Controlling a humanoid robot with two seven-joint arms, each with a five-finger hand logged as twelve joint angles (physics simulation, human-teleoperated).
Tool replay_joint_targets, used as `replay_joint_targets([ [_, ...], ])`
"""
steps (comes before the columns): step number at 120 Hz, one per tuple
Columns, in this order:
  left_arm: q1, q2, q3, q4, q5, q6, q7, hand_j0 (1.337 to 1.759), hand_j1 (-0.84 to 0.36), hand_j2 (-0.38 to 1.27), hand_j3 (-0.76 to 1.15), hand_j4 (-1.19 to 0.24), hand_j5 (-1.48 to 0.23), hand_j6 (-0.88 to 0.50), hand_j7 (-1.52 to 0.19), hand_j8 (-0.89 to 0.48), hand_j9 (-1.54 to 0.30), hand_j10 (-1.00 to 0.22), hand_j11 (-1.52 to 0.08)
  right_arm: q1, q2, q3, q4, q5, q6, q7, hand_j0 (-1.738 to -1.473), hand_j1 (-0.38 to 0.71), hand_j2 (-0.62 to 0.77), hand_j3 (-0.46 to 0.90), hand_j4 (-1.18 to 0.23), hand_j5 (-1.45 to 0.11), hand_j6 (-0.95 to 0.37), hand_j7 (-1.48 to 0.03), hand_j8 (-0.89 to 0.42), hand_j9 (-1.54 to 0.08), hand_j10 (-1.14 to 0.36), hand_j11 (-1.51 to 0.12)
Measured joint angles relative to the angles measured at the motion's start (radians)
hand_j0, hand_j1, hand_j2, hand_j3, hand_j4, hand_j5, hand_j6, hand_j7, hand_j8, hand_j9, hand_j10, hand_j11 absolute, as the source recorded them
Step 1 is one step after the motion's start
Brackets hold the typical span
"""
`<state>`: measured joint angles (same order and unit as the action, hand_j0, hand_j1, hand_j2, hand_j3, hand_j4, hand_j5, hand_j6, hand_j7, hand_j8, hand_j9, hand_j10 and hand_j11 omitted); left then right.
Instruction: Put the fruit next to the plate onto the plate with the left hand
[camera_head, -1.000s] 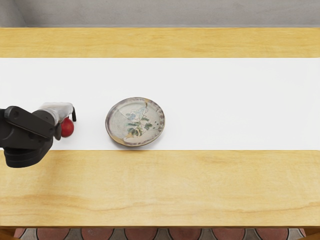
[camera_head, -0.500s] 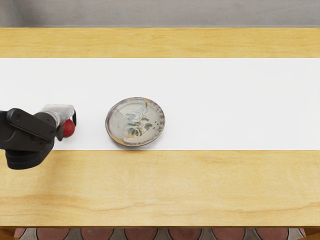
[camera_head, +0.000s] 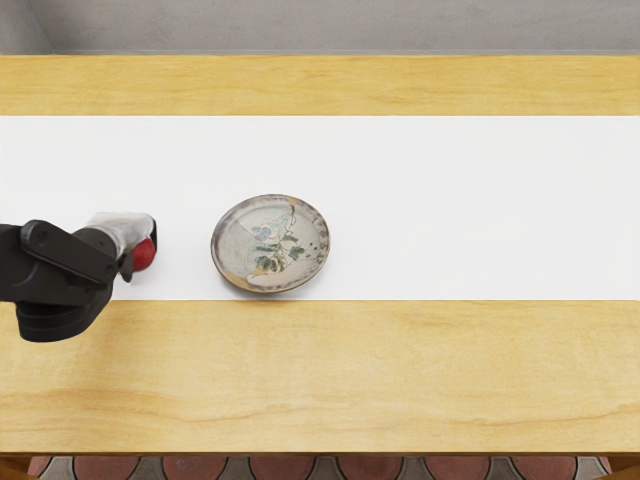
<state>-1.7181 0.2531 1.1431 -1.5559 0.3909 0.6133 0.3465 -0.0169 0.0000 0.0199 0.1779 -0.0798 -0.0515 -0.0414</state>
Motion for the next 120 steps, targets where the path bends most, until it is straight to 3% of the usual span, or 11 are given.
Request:
replay_joint_targets([
  [35, -0.044, 0.021, -0.015, -0.009, -0.001, -0.009, -0.004, 1.628, -0.46, 0.40, 0.00, -0.33, -1.20, -0.13, -1.20, -0.26, -1.23, -0.81, -1.25, 0.000, 0.000, 0.000, 0.000, 0.000, 0.000, 0.000, -1.658, -0.32, -0.01, 0.00, -0.03, -0.03, -0.03, -0.03, -0.03, -0.03, -0.03, -0.03],
  [43, -0.061, 0.030, -0.019, -0.012, 0.000, -0.011, -0.003, 1.627, -0.50, 0.50, 0.00, -0.30, -1.22, -0.12, -1.20, -0.26, -1.23, -0.81, -1.26, 0.000, 0.000, 0.000, 0.000, 0.000, 0.000, 0.000, -1.658, -0.32, -0.01, 0.00, -0.03, -0.03, -0.03, -0.03, -0.03, -0.03, -0.03, -0.03],
  [46, -0.067, 0.033, -0.021, -0.013, 0.000, -0.011, -0.003, 1.626, -0.49, 0.42, 0.00, -0.31, -1.22, -0.12, -1.20, -0.27, -1.24, -0.81, -1.26, 0.000, 0.000, 0.000, 0.000, 0.000, 0.000, 0.000, -1.658, -0.32, -0.01, 0.00, -0.03, -0.03, -0.03, -0.03, -0.03, -0.03, -0.03, -0.03],
  [62, -0.104, 0.046, -0.044, -0.019, 0.003, -0.011, -0.002, 1.628, -0.46, 0.41, 0.00, -0.34, -1.22, -0.15, -1.19, -0.30, -1.23, -0.82, -1.25, 0.000, 0.000, 0.000, 0.000, 0.000, 0.000, 0.000, -1.658, -0.32, -0.01, 0.00, -0.03, -0.03, -0.03, -0.03, -0.03, -0.03, -0.03, -0.03],
  [75, -0.134, 0.049, -0.069, -0.030, 0.007, -0.012, -0.002, 1.626, -0.51, 0.56, 0.00, -0.33, -1.22, -0.13, -1.20, -0.29, -1.24, -0.81, -1.26, 0.000, 0.000, 0.000, 0.000, 0.000, 0.000, 0.000, -1.658, -0.32, -0.01, 0.00, -0.03, -0.03, -0.03, -0.03, -0.03, -0.03, -0.03, -0.03],
  [120, -0.166, 0.048, -0.183, -0.063, 0.006, -0.011, -0.009, 1.633, -0.32, 0.39, 0.00, -0.45, -1.23, -0.25, -1.22, -0.42, -1.23, -0.82, -1.25, 0.000, 0.000, 0.000, 0.000, 0.000, 0.000, 0.000, -1.658, -0.32, -0.01, 0.00, -0.03, -0.03, -0.03, -0.03, -0.03, -0.03, -0.03, -0.03],
])
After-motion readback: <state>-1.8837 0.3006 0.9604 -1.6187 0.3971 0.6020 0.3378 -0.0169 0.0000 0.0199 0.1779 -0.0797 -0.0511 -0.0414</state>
